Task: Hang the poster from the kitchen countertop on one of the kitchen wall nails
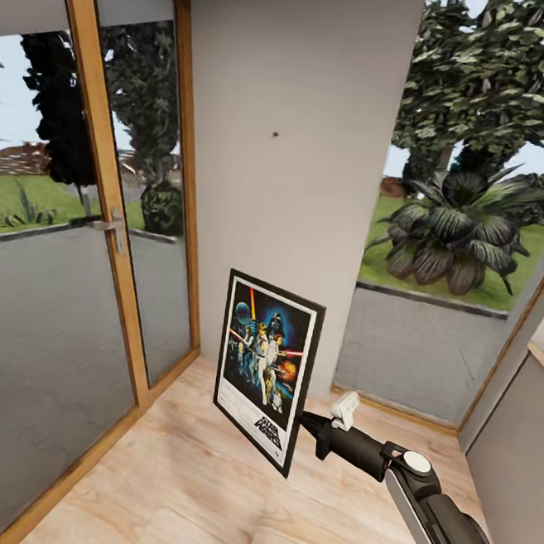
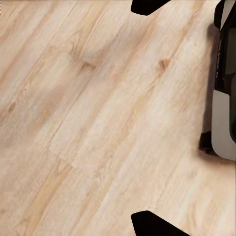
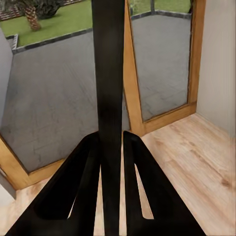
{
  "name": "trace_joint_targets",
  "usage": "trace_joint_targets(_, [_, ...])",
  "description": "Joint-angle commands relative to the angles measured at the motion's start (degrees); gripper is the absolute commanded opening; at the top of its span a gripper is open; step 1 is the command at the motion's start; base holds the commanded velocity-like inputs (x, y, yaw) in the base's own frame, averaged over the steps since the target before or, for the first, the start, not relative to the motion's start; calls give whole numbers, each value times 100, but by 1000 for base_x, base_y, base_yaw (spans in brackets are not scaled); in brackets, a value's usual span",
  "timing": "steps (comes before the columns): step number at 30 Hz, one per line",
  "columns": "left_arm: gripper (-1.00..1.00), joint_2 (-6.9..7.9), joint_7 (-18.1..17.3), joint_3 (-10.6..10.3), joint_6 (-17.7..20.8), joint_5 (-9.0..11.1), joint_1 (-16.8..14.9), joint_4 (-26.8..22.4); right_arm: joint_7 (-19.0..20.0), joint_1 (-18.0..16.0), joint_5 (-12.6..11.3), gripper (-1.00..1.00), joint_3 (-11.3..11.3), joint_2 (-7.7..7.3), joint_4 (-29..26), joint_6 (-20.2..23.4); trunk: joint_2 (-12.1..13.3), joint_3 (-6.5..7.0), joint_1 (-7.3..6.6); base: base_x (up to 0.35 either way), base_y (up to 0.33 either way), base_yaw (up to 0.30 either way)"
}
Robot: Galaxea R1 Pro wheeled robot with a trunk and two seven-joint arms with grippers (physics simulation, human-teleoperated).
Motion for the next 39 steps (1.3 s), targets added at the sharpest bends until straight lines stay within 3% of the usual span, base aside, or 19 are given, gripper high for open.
trace_joint_targets(1, [100,-2,-29,13,51,19,2,-9,18,-4,-77,-100,9,-4,-2,63,-5,-2,5,216,308,-39])
trace_joint_targets(17, [100,-2,-29,13,48,19,2,-9,18,-4,-77,-100,10,-4,-2,60,-5,5,5,211,310,-20])
trace_joint_targets(39, [100,-2,-29,13,43,19,2,-9,16,-4,-77,-100,11,-4,-2,63,-5,136,5,210,311,-248])
